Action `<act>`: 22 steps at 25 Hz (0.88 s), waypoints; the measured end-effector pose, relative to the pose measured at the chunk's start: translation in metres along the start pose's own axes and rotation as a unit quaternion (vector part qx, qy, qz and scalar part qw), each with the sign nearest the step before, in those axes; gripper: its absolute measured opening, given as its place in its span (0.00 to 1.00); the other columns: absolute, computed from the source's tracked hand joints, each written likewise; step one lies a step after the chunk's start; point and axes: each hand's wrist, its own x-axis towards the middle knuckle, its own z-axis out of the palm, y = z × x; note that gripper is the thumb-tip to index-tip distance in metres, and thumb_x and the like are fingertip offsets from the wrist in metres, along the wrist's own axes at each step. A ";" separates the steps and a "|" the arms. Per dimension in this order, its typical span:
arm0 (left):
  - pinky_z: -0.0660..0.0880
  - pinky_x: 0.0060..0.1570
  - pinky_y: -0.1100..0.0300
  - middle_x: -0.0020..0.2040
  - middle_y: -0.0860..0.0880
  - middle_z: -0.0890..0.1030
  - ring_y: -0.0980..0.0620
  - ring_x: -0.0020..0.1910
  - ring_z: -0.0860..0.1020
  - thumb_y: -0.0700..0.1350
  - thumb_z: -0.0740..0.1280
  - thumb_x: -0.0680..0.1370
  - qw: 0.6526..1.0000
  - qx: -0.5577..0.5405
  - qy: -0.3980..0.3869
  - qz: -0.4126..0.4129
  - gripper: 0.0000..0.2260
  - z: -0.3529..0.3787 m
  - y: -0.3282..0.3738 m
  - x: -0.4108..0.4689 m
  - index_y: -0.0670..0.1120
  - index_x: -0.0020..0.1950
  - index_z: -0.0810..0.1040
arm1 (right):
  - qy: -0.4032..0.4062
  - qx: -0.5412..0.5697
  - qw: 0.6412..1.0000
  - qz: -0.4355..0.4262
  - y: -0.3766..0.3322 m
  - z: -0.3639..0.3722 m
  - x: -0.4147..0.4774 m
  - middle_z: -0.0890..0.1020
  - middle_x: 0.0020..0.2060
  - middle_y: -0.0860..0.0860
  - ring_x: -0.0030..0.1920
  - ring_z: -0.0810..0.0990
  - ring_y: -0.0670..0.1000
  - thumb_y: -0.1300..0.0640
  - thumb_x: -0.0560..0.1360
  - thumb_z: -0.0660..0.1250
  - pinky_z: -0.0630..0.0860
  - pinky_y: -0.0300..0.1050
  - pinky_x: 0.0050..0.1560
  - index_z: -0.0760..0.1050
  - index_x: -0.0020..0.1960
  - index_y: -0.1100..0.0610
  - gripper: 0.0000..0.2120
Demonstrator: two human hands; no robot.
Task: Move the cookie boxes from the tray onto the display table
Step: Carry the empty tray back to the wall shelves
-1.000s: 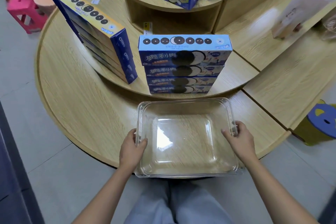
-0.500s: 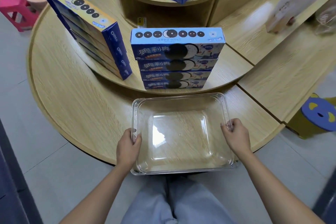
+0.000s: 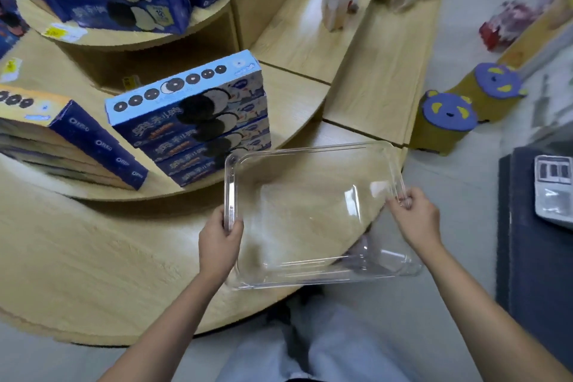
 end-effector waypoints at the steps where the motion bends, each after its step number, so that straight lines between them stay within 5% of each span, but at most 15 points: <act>1: 0.70 0.35 0.55 0.39 0.45 0.79 0.47 0.37 0.76 0.44 0.64 0.75 0.999 0.003 -0.019 0.026 0.04 0.002 0.010 0.004 0.51 0.48 0.72 | 0.024 0.007 1.000 0.017 0.006 -0.009 -0.009 0.75 0.32 0.53 0.39 0.74 0.57 0.53 0.72 0.67 0.65 0.45 0.40 0.68 0.37 0.53 0.10; 4: 0.73 0.39 0.51 0.40 0.47 0.79 0.46 0.39 0.77 0.45 0.64 0.75 0.991 0.017 -0.085 0.105 0.06 0.017 0.037 0.005 0.54 0.49 0.71 | 0.102 0.044 0.990 0.085 0.033 -0.042 -0.043 0.75 0.33 0.52 0.40 0.74 0.56 0.54 0.72 0.67 0.65 0.44 0.41 0.69 0.38 0.54 0.08; 10: 0.68 0.34 0.55 0.34 0.45 0.78 0.43 0.35 0.75 0.45 0.65 0.75 0.947 0.053 -0.221 0.225 0.04 0.084 0.097 -0.021 0.44 0.45 0.74 | 0.245 0.112 0.941 0.206 0.113 -0.099 -0.119 0.77 0.34 0.54 0.39 0.76 0.57 0.54 0.71 0.69 0.75 0.51 0.44 0.72 0.41 0.59 0.08; 16: 0.71 0.39 0.52 0.38 0.43 0.80 0.43 0.39 0.77 0.46 0.67 0.74 0.842 0.091 -0.371 0.382 0.08 0.211 0.188 -0.086 0.42 0.48 0.76 | 0.421 0.146 0.820 0.359 0.196 -0.162 -0.194 0.78 0.32 0.50 0.38 0.79 0.60 0.53 0.69 0.69 0.77 0.50 0.41 0.69 0.35 0.50 0.09; 20: 0.66 0.33 0.56 0.31 0.49 0.75 0.52 0.32 0.73 0.44 0.66 0.75 0.779 0.095 -0.442 0.434 0.08 0.295 0.229 -0.148 0.44 0.52 0.76 | 0.488 0.152 0.765 0.391 0.241 -0.199 -0.226 0.73 0.28 0.49 0.29 0.71 0.49 0.59 0.71 0.68 0.67 0.39 0.31 0.69 0.35 0.55 0.09; 22: 0.67 0.34 0.57 0.31 0.48 0.74 0.49 0.34 0.74 0.44 0.66 0.75 0.763 0.098 -0.470 0.434 0.11 0.328 0.243 -0.177 0.43 0.57 0.75 | 0.504 0.151 0.746 0.408 0.260 -0.215 -0.236 0.70 0.27 0.49 0.27 0.68 0.48 0.60 0.71 0.68 0.65 0.41 0.30 0.68 0.35 0.57 0.10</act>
